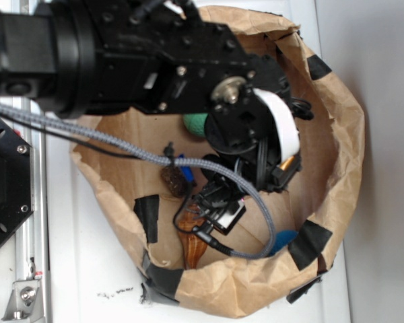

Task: Grab the blue ball.

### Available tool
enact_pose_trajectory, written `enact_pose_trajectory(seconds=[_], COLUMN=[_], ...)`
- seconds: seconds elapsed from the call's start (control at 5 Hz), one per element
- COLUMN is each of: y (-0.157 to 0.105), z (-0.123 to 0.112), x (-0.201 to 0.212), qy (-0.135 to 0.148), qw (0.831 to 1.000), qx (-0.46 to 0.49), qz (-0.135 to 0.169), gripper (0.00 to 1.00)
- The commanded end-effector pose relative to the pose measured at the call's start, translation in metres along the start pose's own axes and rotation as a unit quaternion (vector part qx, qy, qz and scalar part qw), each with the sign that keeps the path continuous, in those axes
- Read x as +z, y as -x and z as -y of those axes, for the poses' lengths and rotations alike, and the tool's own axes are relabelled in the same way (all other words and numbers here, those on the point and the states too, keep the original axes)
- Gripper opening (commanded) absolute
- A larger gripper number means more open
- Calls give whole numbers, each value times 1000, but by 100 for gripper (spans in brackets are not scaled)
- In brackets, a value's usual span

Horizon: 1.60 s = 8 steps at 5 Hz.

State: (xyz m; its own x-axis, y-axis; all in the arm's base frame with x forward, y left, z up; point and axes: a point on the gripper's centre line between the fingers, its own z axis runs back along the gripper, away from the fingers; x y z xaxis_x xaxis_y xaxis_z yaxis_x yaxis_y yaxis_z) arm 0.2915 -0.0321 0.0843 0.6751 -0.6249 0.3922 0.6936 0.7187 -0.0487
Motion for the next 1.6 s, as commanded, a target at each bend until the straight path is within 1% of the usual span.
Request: enact_pose_trajectory(seconds=[0.0,0.2,0.4,0.6,0.8,1.0,1.2,1.4], y=[-15,-24,-28,-38,-49,-54,-50,-51], z=[19,34,38,38,29,29,49,44], x=[-20,-28,-38,-49,-62,-66,-63,-62], qy=[5,21,13,8,14,12,20,26], qw=[999,997,998,997,996,995,992,992], qx=[-37,-61,-60,-55,-59,-65,-58,-48], qz=[22,31,31,45,57,73,110,116], gripper=[100,100,100,100,100,100,100,0])
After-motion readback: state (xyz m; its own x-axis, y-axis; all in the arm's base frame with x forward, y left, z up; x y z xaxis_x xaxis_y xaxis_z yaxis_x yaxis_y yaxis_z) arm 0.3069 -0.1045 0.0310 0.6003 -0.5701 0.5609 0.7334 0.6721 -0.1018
